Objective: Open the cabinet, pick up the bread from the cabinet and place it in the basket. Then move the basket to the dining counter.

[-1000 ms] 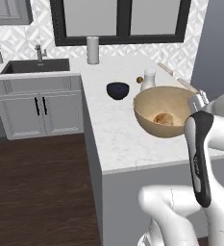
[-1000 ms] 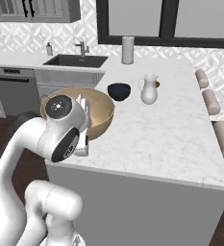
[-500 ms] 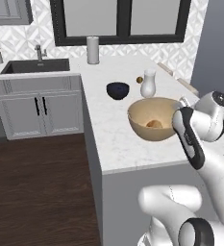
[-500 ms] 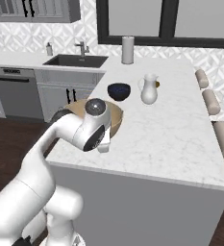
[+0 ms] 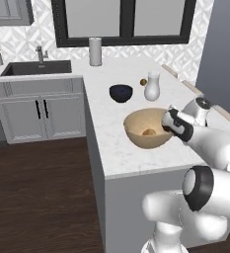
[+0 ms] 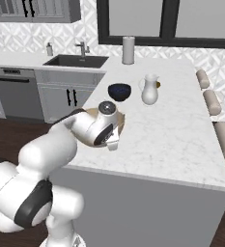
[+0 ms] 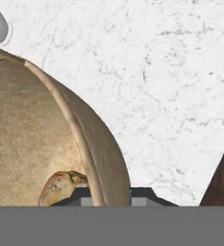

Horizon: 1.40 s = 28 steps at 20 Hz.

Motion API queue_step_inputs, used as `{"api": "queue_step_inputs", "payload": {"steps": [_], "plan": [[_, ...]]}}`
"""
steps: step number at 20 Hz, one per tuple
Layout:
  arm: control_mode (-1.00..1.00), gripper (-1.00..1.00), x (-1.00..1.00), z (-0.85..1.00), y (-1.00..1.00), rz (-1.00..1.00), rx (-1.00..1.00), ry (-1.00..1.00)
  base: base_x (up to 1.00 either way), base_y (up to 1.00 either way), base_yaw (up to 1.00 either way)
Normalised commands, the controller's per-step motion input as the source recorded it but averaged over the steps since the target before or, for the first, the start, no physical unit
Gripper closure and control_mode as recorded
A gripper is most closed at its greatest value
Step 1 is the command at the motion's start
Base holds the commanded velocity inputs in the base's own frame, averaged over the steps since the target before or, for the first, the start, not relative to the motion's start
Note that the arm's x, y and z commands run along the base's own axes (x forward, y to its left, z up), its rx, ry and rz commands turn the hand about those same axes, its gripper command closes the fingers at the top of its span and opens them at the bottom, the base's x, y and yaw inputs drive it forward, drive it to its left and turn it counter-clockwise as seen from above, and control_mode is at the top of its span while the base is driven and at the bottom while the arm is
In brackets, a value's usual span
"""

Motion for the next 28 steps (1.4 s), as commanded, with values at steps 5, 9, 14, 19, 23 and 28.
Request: {"api": "queue_step_inputs", "payload": {"steps": [5, 9, 14, 19, 23, 28], "plan": [[-1.00, 1.00, 0.49, -0.49, -0.12, 0.06, 0.00, -0.01, 0.00, 0.00, 0.00], [-1.00, 1.00, 0.31, -0.35, -0.10, 0.01, 0.00, 0.00, 0.00, 0.00, 0.00], [-1.00, 1.00, 0.14, -0.14, -0.10, 0.00, 0.00, 0.00, 0.00, 0.00, 0.00], [-1.00, 1.00, 0.22, -0.14, 0.00, 0.00, 0.00, 0.00, 0.00, 0.00, 0.00], [-1.00, 1.00, 0.24, -0.24, 0.00, 0.00, 0.00, 0.00, 0.00, 0.00, 0.00], [-1.00, -1.00, 0.08, -0.12, 0.00, 0.00, 0.00, 0.00, 0.00, 0.00, 0.00]]}}
